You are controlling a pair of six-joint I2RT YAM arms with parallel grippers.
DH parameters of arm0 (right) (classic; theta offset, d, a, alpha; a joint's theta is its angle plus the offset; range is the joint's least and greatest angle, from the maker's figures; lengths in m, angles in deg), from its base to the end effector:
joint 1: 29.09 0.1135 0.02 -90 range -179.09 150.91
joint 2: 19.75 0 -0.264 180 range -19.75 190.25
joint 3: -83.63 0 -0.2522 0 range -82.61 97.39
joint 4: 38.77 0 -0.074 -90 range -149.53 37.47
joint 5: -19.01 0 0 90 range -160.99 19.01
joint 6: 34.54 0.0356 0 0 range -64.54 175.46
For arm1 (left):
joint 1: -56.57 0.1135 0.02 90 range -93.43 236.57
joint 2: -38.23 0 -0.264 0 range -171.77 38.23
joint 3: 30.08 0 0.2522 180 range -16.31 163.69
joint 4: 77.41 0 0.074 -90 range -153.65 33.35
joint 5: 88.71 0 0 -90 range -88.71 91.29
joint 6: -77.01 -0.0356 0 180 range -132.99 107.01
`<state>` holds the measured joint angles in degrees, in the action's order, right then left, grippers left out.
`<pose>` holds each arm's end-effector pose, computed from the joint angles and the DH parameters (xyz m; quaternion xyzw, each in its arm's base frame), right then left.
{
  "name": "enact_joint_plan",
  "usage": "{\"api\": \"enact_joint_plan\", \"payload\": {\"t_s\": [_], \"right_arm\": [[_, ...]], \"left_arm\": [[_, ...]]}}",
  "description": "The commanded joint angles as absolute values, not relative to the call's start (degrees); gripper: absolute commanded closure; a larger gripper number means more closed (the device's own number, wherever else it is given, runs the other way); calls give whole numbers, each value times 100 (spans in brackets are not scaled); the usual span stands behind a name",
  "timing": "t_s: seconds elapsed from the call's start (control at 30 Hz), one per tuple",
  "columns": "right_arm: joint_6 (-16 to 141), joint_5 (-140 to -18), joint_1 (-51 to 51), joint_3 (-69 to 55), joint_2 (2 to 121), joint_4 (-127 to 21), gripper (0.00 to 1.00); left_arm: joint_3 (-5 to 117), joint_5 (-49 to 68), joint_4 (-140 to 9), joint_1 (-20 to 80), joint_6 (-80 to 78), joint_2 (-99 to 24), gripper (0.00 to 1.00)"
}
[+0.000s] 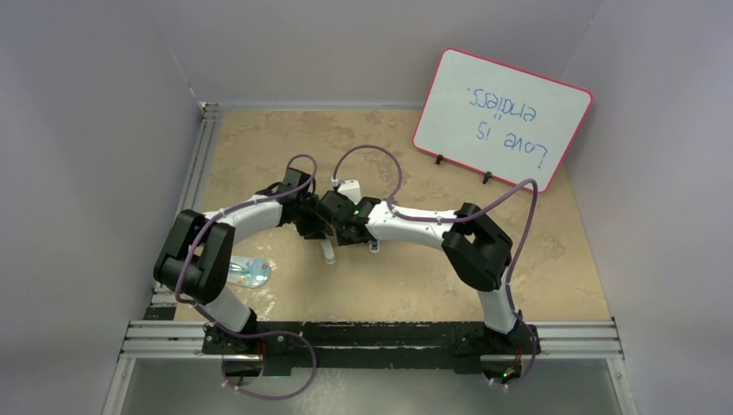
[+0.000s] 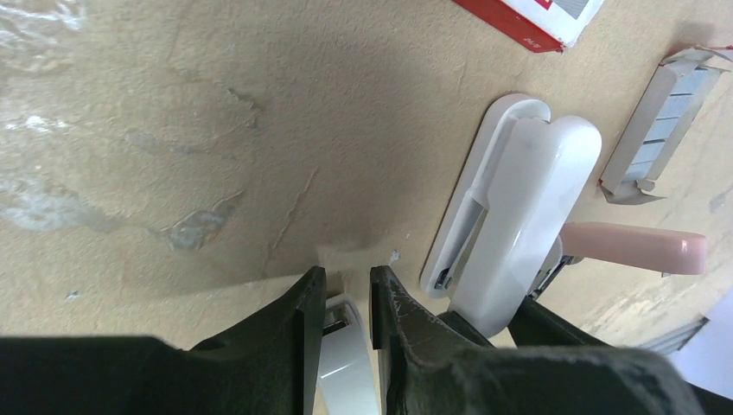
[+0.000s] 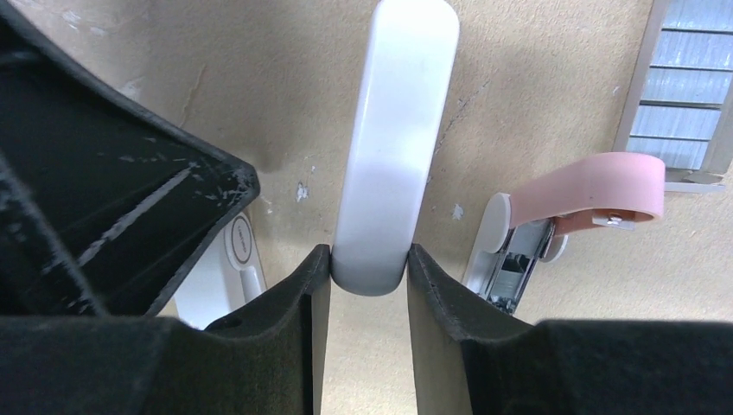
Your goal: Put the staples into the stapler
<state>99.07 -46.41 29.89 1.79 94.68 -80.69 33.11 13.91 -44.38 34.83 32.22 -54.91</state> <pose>0.2329 0.3586 0.1928 -0.0679 0.9390 0.0809 0.3272 0.2780 -0.1192 0.1543 -0.1714 0.9515 -0.2172 0.1347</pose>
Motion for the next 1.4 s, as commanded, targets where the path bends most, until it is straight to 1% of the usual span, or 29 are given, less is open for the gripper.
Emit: {"api": "enact_joint_plan", "payload": {"t_s": [0.0, 0.23, 0.43, 0.57, 0.7, 0.83, 0.93, 1.0, 1.07, 1.17, 1.23, 1.37], "right_arm": [[9981, -4685, 2982, 47, 9664, -8059, 74], [9905, -4952, 2919, -66, 9746, -7908, 75], [9714, -4820, 2852, 215, 9257, -7920, 63], [9595, -4735, 2696, 406, 8800, -7887, 58], [9501, -4637, 2506, 325, 8345, -7687, 49], [9535, -4400, 2229, 94, 8109, -7652, 44], [9524, -4304, 2036, -30, 8124, -7666, 40], [9486, -4286, 1984, -50, 8209, -7654, 39], [9485, -4301, 1944, -38, 8335, -7648, 38], [9457, -4332, 1918, -14, 8558, -7652, 38], [9475, -4376, 1916, -21, 8683, -7652, 39], [9468, -4445, 1903, -132, 8782, -7597, 44]], "left_arm": [[3548, 895, -4286, 3417, 3082, -5174, 75], [3544, 907, -4312, 3416, 3127, -5186, 75], [3575, 1060, -4358, 3416, 3087, -4901, 75], [3619, 1057, -4346, 3416, 3074, -4712, 74], [3616, 1139, -4362, 3416, 3052, -4616, 74], [3590, 1412, -4462, 3415, 3034, -4551, 72], [3566, 1785, -4620, 3416, 3000, -4484, 67], [3524, 2235, -4847, 3416, 2887, -4431, 61], [3441, 2783, -5211, 3416, 2803, -4366, 55], [3338, 3518, -5595, 3409, 2817, -4384, 54], [3290, 3789, -5750, 3379, 2916, -4439, 56], [3189, 3855, -5888, 3253, 3064, -4529, 64]]}}
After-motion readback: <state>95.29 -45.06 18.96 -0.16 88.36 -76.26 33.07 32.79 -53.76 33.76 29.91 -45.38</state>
